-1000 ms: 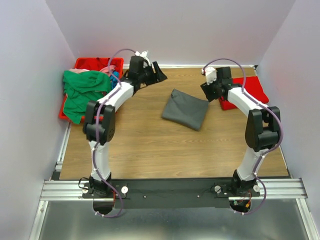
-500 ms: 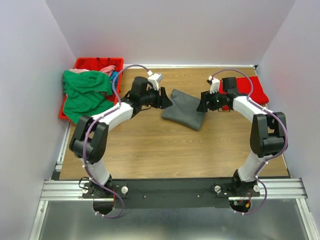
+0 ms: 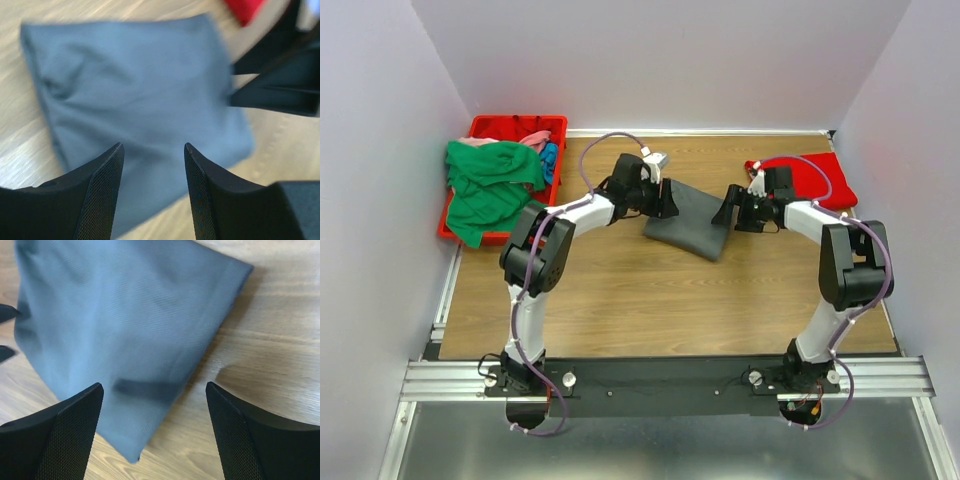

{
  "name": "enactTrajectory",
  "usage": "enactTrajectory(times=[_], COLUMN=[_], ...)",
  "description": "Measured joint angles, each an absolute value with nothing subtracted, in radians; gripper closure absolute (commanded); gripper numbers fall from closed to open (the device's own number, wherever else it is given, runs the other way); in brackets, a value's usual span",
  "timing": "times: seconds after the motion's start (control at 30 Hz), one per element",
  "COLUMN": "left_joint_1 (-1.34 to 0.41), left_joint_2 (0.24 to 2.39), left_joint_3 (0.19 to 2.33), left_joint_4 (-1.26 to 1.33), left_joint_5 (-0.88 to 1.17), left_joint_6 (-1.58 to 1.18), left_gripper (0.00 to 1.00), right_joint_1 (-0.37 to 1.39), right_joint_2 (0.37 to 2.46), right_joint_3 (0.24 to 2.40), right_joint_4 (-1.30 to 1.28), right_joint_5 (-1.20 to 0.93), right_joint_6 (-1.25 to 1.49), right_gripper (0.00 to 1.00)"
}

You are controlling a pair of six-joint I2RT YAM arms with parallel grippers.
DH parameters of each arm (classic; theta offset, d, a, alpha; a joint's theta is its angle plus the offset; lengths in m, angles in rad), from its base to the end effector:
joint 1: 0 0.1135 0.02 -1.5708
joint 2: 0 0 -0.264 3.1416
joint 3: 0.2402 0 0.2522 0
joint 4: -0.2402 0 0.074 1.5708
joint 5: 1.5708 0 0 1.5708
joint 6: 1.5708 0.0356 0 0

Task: Fold and stack the t-shirts
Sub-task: Neatly place the folded tshirt to the corner

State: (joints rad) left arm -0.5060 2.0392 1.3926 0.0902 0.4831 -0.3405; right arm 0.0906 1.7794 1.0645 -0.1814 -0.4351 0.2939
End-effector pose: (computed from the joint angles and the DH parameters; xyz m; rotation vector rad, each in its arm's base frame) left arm 0.3947 -0.2376 0.1936 0.4830 2.1722 -0.9984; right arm 0.3625 0.0480 0.1735 0.0603 2.4795 0.7022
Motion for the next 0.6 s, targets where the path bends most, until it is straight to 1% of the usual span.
enactTrajectory(times=[0.2, 0.4, 0.47, 0.5, 0.6], left_joint_1=[-0.504, -0.504, -0.504, -0.504, -0.504], left_joint_2=[2.080, 2.080, 2.080, 2.080, 2.080], left_joint_3=[1.372, 1.348, 1.347, 1.347, 1.346], left_joint_4=[0.034, 0.038, 0.039, 0.039, 0.040], left_joint_5=[0.396, 0.377, 0.377, 0.377, 0.377], left_joint_6=[-0.364, -0.395, -0.402, -0.405, -0.414], left_gripper=[0.41, 0.41, 0.41, 0.41, 0.41], right_joint_1=[0.089, 0.088, 0.088, 0.088, 0.088], right_joint_2=[1.846, 1.880, 1.892, 1.902, 1.925], right_joint_3=[1.080, 1.094, 1.101, 1.109, 1.122], right_joint_4=[-0.143, -0.100, -0.091, -0.088, -0.076], right_joint_5=[-0.451, -0.490, -0.506, -0.516, -0.541], right_joint_6=[0.396, 0.478, 0.499, 0.510, 0.529], right_gripper=[0.13, 0.16, 0.18, 0.21, 0.24])
